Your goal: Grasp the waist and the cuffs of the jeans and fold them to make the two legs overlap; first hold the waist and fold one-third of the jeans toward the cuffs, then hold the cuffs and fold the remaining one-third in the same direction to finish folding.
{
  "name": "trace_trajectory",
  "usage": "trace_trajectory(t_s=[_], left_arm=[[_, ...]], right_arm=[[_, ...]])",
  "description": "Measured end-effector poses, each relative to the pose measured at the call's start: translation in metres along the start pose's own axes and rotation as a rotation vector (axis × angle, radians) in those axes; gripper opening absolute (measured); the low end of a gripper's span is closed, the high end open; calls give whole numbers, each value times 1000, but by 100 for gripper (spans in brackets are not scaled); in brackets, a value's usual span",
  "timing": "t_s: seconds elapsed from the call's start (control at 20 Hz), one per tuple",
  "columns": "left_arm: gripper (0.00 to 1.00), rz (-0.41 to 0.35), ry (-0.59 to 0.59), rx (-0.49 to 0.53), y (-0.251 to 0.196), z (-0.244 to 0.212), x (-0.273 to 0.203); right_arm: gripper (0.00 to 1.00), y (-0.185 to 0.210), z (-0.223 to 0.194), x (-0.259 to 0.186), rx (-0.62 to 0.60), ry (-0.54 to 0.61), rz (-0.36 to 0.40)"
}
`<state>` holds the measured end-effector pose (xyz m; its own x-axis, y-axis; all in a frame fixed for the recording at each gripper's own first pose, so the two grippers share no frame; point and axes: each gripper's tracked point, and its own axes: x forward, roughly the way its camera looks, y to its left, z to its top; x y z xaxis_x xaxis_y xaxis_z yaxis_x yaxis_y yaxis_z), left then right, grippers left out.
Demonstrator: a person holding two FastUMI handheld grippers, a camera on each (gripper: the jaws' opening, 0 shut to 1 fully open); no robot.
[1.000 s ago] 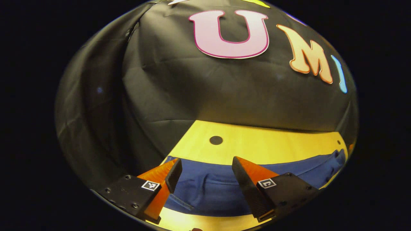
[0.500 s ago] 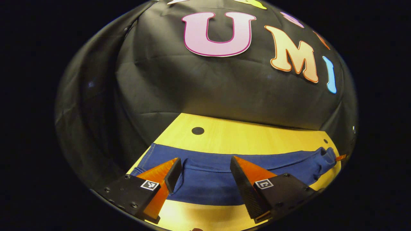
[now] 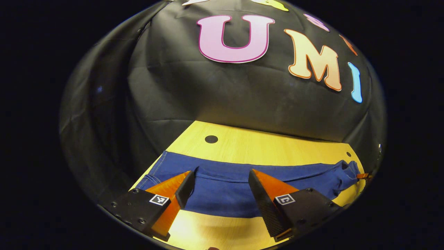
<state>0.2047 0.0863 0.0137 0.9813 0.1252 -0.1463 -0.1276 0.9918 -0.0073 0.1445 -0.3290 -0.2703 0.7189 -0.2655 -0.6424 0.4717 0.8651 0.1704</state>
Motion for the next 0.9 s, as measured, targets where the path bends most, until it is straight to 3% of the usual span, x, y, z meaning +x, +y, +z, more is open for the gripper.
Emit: trace_trajectory(t_s=[0.05, 0.1, 0.15, 0.4, 0.45, 0.65, 0.9], left_arm=[[95, -5, 3, -7, -1, 0, 2], [95, -9, 3, -20, -3, 0, 3], [95, -15, 5, -33, -4, 0, 4], [95, -20, 3, -64, -7, 2, 11], [95, -19, 7, -68, -9, 1, 12], [94, -11, 13, -86, -10, 5, 14], [94, -1, 39, -81, -9, 5, 15]], right_arm=[[58, 1, 3, 1, 26, 0, -10], [53, 4, 0, 1, 48, 19, -6], [41, 5, 2, 2, 51, 12, 1], [33, 7, 4, -3, -17, -33, -33], [27, 9, 4, -3, -11, -34, -27], [9, 10, 6, -6, 114, 8, -14], [7, 16, 29, -31, 141, -43, -19]])
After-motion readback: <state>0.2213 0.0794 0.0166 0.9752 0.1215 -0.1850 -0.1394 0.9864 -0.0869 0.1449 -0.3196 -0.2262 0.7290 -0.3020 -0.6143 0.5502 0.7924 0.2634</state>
